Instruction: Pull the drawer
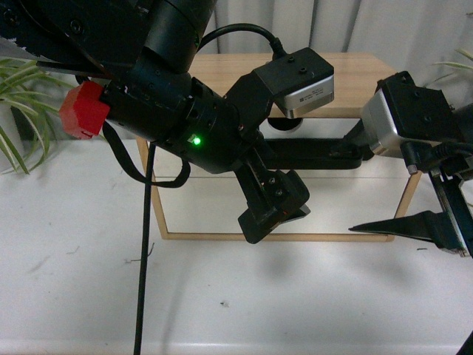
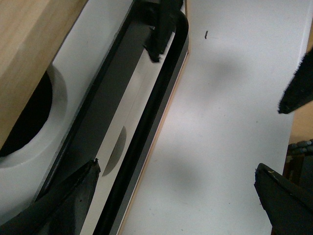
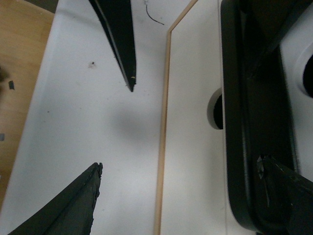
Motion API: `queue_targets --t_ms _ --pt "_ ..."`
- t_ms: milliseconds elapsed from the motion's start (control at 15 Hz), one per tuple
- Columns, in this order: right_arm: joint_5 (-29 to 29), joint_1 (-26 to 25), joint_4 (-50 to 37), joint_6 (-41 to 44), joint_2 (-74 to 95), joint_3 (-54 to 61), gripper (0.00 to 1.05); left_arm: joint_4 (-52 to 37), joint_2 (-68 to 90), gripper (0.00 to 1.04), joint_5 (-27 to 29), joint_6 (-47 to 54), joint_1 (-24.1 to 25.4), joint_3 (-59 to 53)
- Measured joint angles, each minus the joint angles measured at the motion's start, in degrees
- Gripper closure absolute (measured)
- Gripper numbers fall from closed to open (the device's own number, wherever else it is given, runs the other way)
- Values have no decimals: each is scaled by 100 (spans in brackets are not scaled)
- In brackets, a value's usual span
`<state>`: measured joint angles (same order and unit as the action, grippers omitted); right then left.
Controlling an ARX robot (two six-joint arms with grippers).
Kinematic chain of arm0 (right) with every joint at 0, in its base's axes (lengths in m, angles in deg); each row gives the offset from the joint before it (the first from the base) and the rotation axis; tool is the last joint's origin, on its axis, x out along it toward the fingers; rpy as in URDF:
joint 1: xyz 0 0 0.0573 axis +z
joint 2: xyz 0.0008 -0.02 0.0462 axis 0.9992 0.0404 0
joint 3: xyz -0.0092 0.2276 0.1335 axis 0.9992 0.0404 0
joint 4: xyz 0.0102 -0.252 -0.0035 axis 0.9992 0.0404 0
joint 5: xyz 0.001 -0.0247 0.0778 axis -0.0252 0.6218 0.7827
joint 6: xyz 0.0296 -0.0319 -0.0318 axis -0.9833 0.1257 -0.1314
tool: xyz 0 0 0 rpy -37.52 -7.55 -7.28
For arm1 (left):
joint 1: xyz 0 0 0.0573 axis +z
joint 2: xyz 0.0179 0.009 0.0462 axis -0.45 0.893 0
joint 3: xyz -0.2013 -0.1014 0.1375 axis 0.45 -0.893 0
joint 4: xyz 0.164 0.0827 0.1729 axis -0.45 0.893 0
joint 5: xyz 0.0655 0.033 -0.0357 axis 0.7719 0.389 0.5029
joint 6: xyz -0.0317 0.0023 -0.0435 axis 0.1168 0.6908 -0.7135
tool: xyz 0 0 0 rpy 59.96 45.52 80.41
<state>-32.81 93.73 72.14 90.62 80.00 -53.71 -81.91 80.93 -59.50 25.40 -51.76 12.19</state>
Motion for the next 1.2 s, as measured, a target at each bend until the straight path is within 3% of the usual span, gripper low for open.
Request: queue_targets --t_ms 1200 --pt "-35 -61 -31 -68 -487 800 6 105 -442 7 -293 79 11 -638"
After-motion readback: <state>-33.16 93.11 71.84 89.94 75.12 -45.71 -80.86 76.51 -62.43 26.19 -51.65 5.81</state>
